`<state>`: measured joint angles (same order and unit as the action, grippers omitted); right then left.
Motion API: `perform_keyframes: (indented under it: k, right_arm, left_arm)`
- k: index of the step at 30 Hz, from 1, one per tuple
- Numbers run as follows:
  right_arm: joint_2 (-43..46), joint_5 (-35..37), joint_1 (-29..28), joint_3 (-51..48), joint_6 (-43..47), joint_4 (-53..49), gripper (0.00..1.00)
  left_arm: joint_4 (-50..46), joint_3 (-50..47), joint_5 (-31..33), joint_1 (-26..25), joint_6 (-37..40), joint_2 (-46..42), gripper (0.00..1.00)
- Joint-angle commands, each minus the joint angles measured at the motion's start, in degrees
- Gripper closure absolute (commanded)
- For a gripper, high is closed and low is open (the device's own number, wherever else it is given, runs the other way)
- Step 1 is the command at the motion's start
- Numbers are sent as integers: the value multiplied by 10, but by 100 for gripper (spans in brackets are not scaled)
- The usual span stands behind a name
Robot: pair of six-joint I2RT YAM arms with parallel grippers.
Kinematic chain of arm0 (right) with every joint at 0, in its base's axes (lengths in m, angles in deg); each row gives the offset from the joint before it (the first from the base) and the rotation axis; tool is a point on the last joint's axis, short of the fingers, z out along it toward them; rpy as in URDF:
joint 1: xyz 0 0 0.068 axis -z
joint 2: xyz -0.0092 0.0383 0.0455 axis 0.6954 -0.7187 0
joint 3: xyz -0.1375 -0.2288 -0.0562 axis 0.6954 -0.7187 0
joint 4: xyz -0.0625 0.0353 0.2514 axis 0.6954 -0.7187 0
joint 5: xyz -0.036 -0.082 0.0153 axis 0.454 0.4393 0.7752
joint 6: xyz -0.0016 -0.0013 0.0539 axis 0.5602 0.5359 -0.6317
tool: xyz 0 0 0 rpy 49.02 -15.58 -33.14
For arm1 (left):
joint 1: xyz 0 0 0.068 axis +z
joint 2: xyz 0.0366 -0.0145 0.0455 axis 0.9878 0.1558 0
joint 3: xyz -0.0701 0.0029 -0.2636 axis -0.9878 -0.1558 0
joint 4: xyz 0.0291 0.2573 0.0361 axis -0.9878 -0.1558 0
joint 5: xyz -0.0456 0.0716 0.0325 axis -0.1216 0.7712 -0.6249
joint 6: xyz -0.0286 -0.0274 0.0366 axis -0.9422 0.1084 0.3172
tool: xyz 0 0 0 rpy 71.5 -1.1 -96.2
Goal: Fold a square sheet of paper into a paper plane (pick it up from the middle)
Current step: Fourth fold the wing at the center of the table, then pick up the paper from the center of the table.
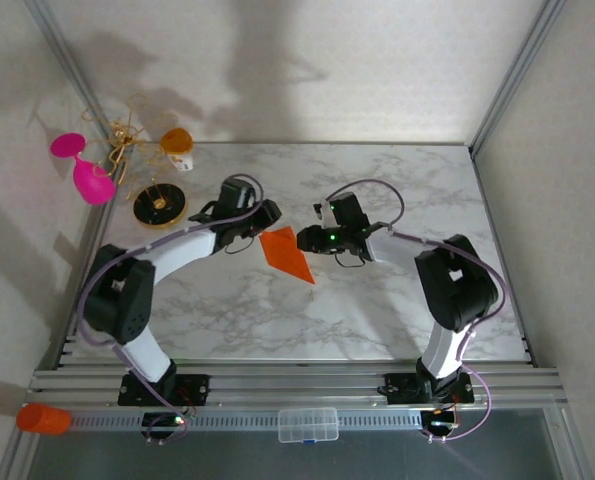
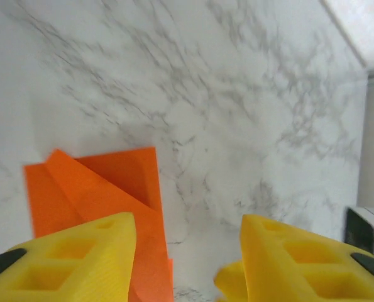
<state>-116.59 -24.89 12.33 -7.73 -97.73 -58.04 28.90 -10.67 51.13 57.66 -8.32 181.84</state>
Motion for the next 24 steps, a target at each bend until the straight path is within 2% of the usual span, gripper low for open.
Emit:
perform_keyframes:
  k: [1,5,11,24]
  right_arm:
    - [-49,-4,6,41,21,-14,58]
    - [-100,-18,9,93,45,-28,58]
    - [-150,-41,9,139,56,-48,64]
    - [-166,-91,8,137,72,-55,73]
  left_arm:
    - [10,-59,34,31,-43,-39,48]
    - [32,-111,32,52,-68,-77,43]
    - [33,-133,26,57,-76,-85,39]
    - [48,-138,8,59,-83,-66,37]
